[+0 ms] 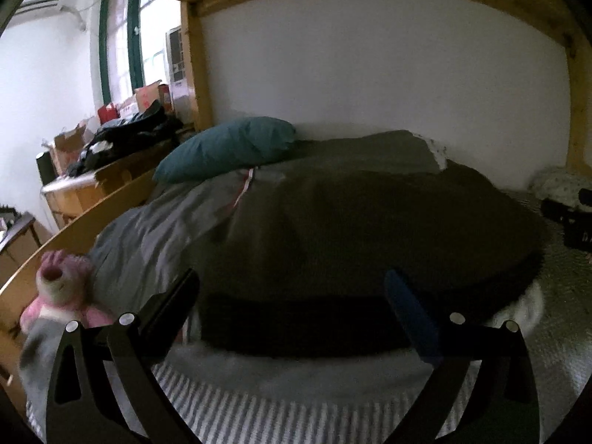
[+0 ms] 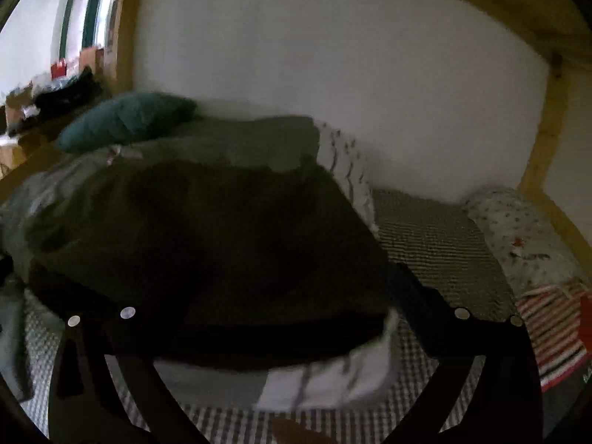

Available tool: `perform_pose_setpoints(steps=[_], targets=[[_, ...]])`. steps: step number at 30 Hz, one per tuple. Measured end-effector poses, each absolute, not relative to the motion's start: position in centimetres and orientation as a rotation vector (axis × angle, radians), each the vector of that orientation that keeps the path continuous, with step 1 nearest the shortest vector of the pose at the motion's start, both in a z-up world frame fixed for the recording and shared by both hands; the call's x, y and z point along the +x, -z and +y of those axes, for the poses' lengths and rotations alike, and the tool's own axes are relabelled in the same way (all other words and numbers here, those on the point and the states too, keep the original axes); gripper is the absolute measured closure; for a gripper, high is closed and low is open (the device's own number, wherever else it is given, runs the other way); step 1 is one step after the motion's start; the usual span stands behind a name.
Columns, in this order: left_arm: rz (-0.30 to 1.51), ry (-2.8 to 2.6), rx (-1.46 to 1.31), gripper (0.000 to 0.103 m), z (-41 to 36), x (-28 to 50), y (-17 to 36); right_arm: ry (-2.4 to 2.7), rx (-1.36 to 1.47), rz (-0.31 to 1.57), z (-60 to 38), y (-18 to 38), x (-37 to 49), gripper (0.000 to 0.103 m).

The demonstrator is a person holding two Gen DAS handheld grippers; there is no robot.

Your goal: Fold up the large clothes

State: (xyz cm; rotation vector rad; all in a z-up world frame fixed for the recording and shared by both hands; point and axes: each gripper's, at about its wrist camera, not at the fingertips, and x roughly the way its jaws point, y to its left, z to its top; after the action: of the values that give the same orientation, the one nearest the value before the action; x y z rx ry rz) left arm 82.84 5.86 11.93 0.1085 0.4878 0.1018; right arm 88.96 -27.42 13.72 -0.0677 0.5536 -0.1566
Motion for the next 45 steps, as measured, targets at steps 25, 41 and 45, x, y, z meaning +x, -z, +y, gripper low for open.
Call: perform_pose_setpoints(steps=[25,41,45], targets=[[0.514,-0.142,0.036,0.004,3.9,50.7,-13.5,-0.022,-0.012,0.532,-22.5,-13.5,54.9,0.003],[0.568,-0.118,0.105,0.004,1.5,44.7,-8.6,-0.03,-0.008,0.602,-23.6,-7.1,48.5,0.003],[0.584,-0.096,0.115,0.004,0.5,44.5,-7.7,-0.03,0.006,0.608,-24.2,-5.9,48.2,0.003]])
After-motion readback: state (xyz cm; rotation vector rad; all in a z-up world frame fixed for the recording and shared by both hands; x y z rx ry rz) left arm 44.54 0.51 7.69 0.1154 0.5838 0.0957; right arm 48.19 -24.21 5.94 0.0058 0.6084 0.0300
